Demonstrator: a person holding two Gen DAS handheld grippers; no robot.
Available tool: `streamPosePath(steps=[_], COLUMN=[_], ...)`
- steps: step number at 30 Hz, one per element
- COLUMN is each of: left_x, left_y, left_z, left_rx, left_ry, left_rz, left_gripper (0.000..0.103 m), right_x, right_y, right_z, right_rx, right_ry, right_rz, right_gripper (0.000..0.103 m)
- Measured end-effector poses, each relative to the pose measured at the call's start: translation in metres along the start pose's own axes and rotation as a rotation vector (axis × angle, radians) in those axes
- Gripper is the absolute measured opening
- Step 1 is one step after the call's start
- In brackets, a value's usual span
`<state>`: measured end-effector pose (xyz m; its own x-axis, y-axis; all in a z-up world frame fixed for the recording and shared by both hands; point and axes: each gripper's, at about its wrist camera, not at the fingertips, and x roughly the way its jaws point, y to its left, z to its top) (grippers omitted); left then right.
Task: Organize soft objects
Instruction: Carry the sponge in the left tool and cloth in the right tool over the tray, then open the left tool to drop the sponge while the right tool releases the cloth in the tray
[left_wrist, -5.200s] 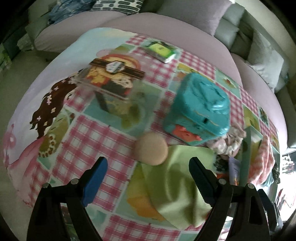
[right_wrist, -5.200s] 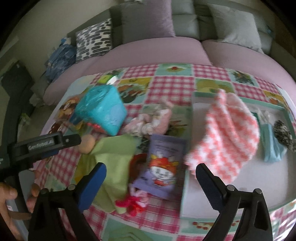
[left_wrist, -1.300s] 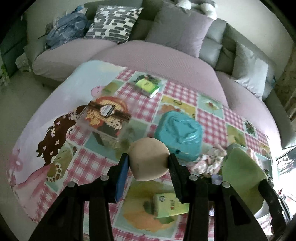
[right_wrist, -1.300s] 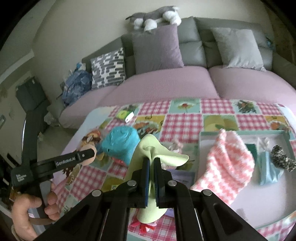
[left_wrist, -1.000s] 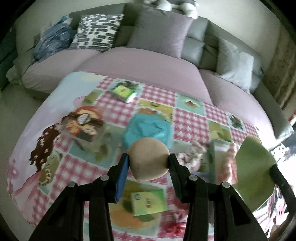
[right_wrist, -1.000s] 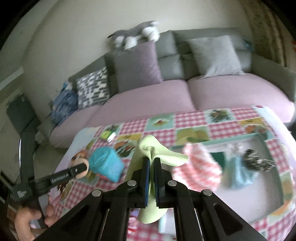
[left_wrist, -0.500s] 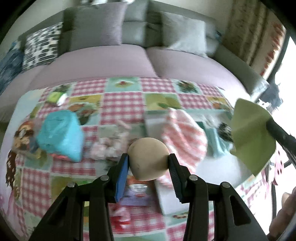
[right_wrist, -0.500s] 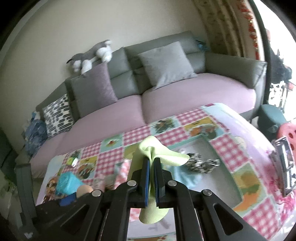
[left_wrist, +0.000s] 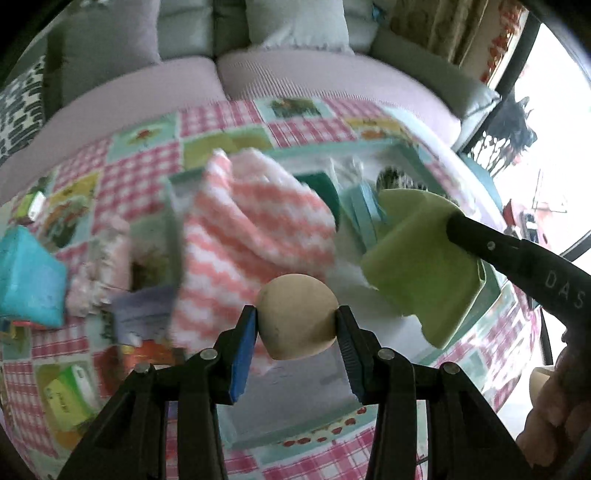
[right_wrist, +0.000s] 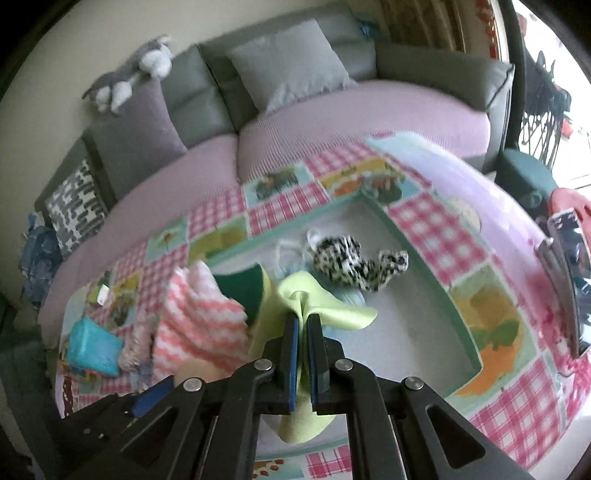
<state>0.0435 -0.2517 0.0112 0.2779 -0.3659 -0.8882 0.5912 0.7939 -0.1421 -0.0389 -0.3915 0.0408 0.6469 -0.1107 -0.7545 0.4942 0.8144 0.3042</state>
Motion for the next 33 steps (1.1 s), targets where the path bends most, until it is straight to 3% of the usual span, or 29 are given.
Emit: streamPosePath(steps=[8, 15, 22, 26, 28, 33], left_x=[0.030, 0.035, 0.024, 0.010, 0.005, -0.007], left_y=[-0.003, 0.001, 0.006, 0.007, 0.008, 0.019], left_z=[0.000, 0.001, 0.002, 0.001, 0.000, 0.000], left_rx=[-0.010, -0.035, -0.045, -0.040, -0.041, -0.063], left_ry=[0.068, 0.073, 0.078, 0.053, 0.042, 0.017], left_rz=[0.013, 0.000, -0.040, -0.034, -0.029, -0.002], left_gripper=[0.045, 0.048, 0.051, 0.058, 0.063, 0.067], right_x=[0.027, 0.041, 0.027, 0.020, 0.017, 0.005], right_y=[-0.012, -0.018, -0.011, -0.008, -0.007, -0.003], right_z=[-0.007, -0.010, -0.007, -0.005, -0.005, -0.003], right_rx=[0.023, 0.032, 0.016, 0.009, 0.005, -0.007], right_ry=[0.080, 0.126, 0.095, 0.087, 0.082, 0.047], right_rz=[-0.026, -0.054, -0.068, -0.070, -0.073, -0.073], right_gripper=[0.005, 0.007, 0.009, 0.009, 0.019, 0.023])
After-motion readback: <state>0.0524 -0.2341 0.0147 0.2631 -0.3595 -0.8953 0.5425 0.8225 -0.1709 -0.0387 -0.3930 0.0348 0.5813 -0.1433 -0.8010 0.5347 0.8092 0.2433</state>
